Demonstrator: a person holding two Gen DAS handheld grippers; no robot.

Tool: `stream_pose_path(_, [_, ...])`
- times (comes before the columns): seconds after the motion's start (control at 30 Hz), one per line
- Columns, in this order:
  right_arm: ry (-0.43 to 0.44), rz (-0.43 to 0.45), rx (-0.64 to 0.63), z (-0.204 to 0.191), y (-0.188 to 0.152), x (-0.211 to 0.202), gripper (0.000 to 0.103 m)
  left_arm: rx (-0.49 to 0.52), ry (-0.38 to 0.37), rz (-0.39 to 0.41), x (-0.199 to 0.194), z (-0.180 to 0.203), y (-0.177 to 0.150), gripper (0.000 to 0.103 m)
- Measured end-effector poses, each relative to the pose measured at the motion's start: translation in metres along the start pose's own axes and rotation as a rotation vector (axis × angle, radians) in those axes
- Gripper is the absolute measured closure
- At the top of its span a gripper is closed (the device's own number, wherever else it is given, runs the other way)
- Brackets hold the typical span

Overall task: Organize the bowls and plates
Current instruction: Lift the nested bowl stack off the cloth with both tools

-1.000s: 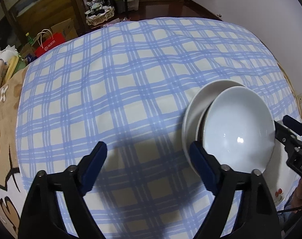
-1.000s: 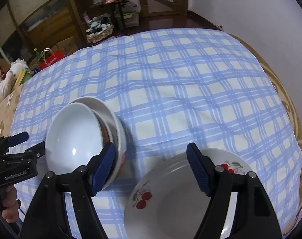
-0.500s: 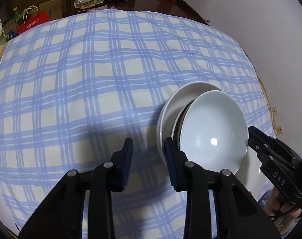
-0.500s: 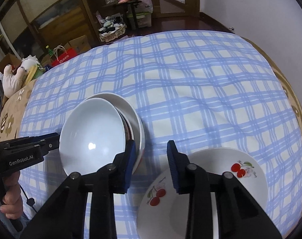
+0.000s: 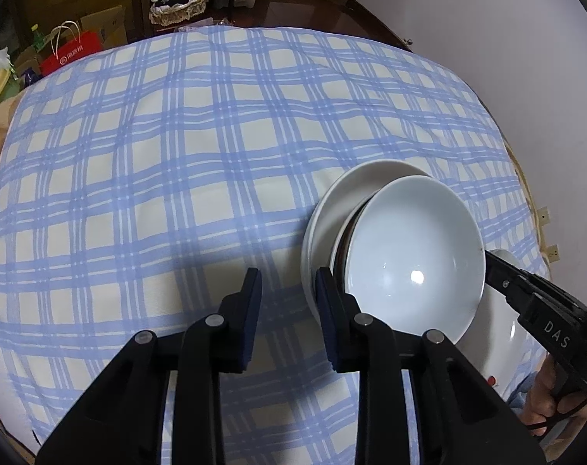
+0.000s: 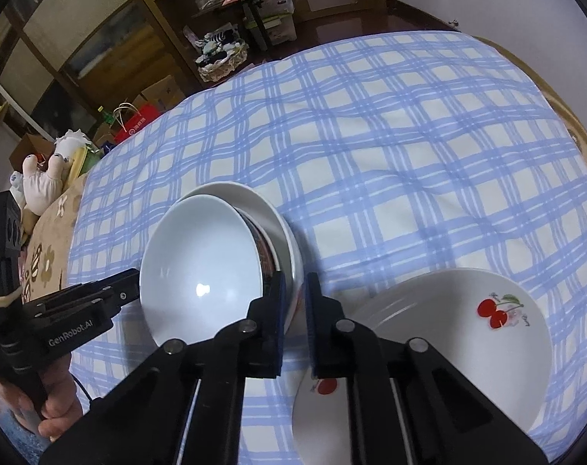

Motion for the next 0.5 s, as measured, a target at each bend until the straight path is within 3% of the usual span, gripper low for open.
stream_pose_path(0.17, [-0.005, -0.018, -0.034, -0.0024, 0.0025, 0.0018, 0.091, 0.079, 0.069, 0.016, 0.0, 0.0082, 0.0004, 0.076])
stream_pose_path(0.5, [0.07, -0.049, 0.012, -0.0009, 0.0054, 0.0051, 0.091, 0.041, 0.063, 0.009, 0.0008, 0.001, 0.0019, 0.074])
Point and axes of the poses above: each gripper's, at about its wrist camera, not at the fingertips, and x roughly the way its jaws point, z to its right, y to its top, the point moved 4 cm from there along x, roughly the way its jaws point, and after that the axes turned 7 degrees about -z, right-handed, at the moved point
